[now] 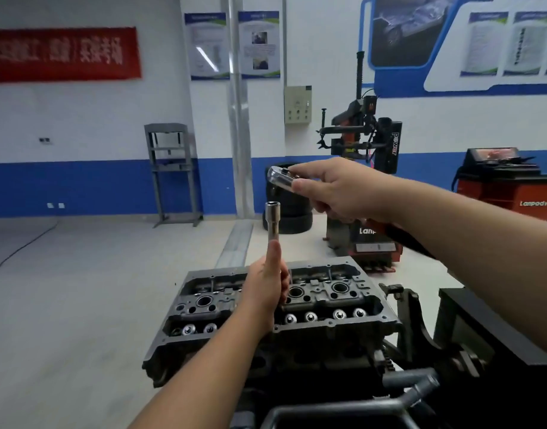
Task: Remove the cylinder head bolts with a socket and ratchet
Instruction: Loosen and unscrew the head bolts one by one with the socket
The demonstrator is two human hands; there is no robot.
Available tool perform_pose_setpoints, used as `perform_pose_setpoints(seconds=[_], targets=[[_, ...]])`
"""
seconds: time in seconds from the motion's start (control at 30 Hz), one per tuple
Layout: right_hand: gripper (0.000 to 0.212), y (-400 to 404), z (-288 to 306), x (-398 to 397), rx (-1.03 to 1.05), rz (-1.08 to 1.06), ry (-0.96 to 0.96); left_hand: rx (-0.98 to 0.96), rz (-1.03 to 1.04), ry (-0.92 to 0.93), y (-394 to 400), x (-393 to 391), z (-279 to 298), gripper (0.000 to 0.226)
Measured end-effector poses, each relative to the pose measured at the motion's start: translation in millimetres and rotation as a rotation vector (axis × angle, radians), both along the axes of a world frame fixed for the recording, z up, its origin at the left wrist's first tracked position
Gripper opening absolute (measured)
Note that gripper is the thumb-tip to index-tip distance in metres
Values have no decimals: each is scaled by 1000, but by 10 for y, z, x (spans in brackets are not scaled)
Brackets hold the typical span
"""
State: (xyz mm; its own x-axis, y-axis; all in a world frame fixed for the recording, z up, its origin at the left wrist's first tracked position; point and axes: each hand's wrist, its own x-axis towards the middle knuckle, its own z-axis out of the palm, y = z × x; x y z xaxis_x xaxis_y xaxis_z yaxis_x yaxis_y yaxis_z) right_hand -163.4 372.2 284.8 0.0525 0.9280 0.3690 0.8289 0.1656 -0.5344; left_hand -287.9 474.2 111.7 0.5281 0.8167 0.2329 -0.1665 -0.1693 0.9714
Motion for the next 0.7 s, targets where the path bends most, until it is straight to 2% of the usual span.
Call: perform_pose_setpoints(seconds=[0.17, 0.4, 0.7], targets=[[41, 145, 105, 20, -67, 9, -189, -4, -3, 11, 17, -8, 4, 87], [44, 218, 261, 118, -150, 66, -264, 3, -63, 11, 45, -13, 12, 77], [45, 290, 351, 172, -105, 112, -525, -35, -169, -26, 93, -16, 2, 84]])
